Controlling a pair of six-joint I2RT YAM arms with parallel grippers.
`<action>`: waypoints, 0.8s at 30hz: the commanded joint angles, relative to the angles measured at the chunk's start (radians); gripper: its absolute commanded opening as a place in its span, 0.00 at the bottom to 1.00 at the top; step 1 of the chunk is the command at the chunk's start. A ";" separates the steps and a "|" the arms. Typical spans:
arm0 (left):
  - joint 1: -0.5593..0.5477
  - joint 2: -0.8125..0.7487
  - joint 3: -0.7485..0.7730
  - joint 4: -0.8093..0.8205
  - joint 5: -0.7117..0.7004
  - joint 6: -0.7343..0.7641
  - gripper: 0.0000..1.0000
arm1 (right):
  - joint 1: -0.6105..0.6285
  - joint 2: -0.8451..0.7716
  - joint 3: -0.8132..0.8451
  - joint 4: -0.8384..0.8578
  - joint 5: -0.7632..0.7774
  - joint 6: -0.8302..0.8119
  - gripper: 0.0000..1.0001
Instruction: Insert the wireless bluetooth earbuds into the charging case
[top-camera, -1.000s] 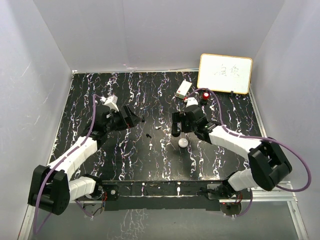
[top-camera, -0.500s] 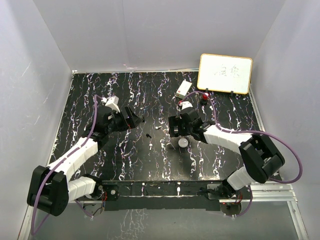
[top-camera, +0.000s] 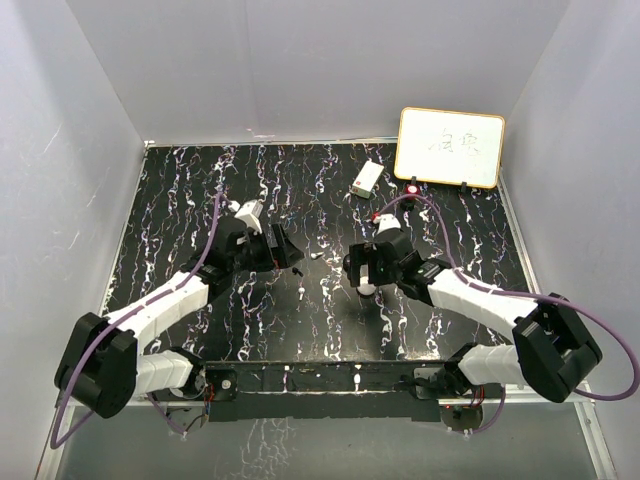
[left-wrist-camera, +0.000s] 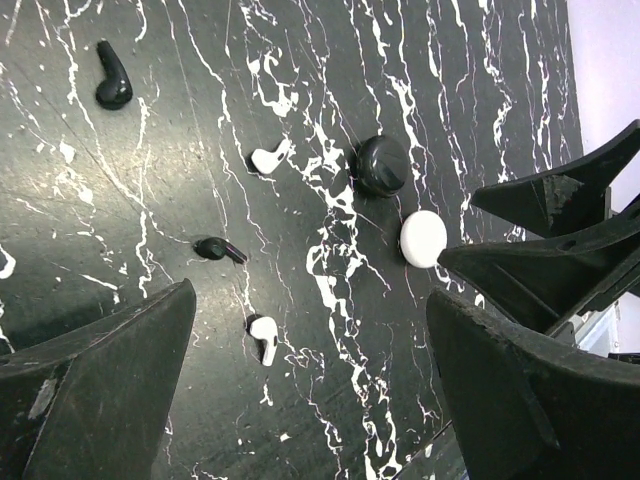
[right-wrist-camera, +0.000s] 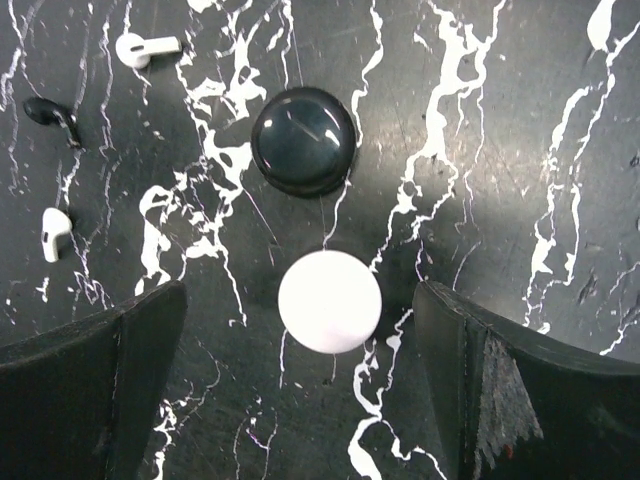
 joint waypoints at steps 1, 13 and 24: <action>-0.028 0.008 0.049 0.003 -0.007 -0.013 0.98 | 0.024 -0.037 -0.022 -0.022 0.031 0.014 0.95; -0.059 0.028 0.053 -0.004 -0.022 -0.011 0.98 | 0.115 0.034 -0.022 -0.049 0.114 -0.005 0.94; -0.060 0.033 0.048 -0.007 -0.032 -0.008 0.98 | 0.131 0.108 0.000 -0.009 0.123 -0.007 0.94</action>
